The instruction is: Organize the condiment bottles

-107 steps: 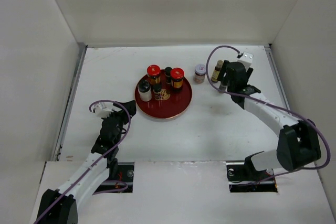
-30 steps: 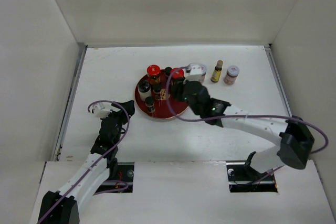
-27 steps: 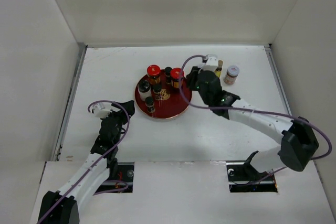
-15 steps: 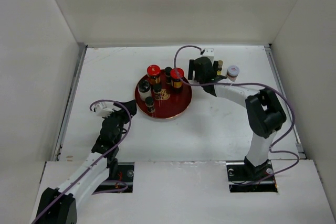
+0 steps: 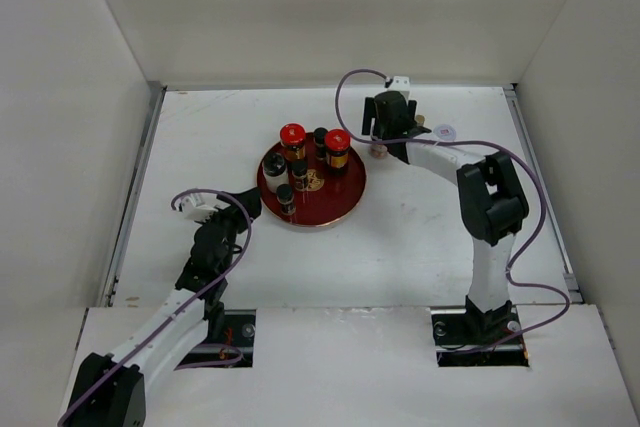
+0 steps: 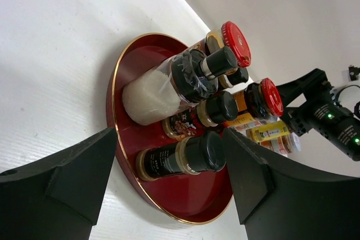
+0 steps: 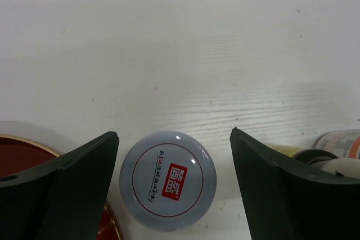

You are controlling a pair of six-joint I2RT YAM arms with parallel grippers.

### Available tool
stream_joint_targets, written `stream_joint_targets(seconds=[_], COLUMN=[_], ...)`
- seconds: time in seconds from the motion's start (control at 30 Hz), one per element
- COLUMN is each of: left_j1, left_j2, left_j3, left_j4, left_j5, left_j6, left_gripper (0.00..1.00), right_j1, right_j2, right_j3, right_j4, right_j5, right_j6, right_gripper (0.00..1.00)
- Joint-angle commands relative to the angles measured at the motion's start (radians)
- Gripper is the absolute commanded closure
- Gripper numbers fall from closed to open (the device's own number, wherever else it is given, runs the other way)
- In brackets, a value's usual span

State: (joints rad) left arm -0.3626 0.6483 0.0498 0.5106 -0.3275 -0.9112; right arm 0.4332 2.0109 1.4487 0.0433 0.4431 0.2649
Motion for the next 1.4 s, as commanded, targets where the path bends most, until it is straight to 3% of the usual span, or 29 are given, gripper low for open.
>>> stream_joint_targets(seconds=[0.0, 0.1, 0.2, 0.3, 0.4, 0.73, 1.03, 1.2, 1.37], left_j1=[-0.003, -0.005, -0.005, 0.001, 0.009, 0.011, 0.014, 0.017, 0.018], left_j2=[-0.001, 0.007, 0.002, -0.018, -0.039, -0.041, -0.023, -0.021, -0.019], left_j3=[-0.119, -0.116, -0.116, -0.116, -0.119, -0.119, -0.119, -0.117, -0.117], left_j4=[0.063, 0.063, 0.062, 0.051, 0.033, 0.028, 0.028, 0.026, 0.026], left_j5=[-0.007, -0.007, -0.007, -0.002, 0.001, 0.018, 0.024, 0.027, 0.03], left_j6=[0.017, 0.017, 0.017, 0.017, 0.018, 0.012, 0.005, 0.0, -0.003], left_gripper=[0.25, 0.25, 0.25, 0.25, 0.25, 0.25, 0.25, 0.25, 0.25], right_j1=[0.008, 0.008, 0.012, 0.023, 0.031, 0.132, 0.322, 0.428, 0.506], right_j2=[-0.008, -0.014, -0.02, -0.046, -0.066, -0.214, -0.437, -0.414, -0.282], right_j3=[0.029, 0.007, -0.004, -0.024, -0.04, -0.183, -0.301, -0.261, -0.171], right_j4=[-0.006, -0.005, -0.011, -0.01, -0.02, -0.022, -0.062, -0.059, -0.005], right_j5=[-0.02, -0.015, -0.011, -0.003, 0.006, 0.104, 0.172, 0.2, 0.184], right_j6=[-0.003, -0.001, 0.002, 0.007, 0.002, 0.023, 0.059, 0.089, 0.109], right_gripper=[0.12, 0.14, 0.26, 0.29, 0.47, 0.48, 0.48, 0.48, 0.48])
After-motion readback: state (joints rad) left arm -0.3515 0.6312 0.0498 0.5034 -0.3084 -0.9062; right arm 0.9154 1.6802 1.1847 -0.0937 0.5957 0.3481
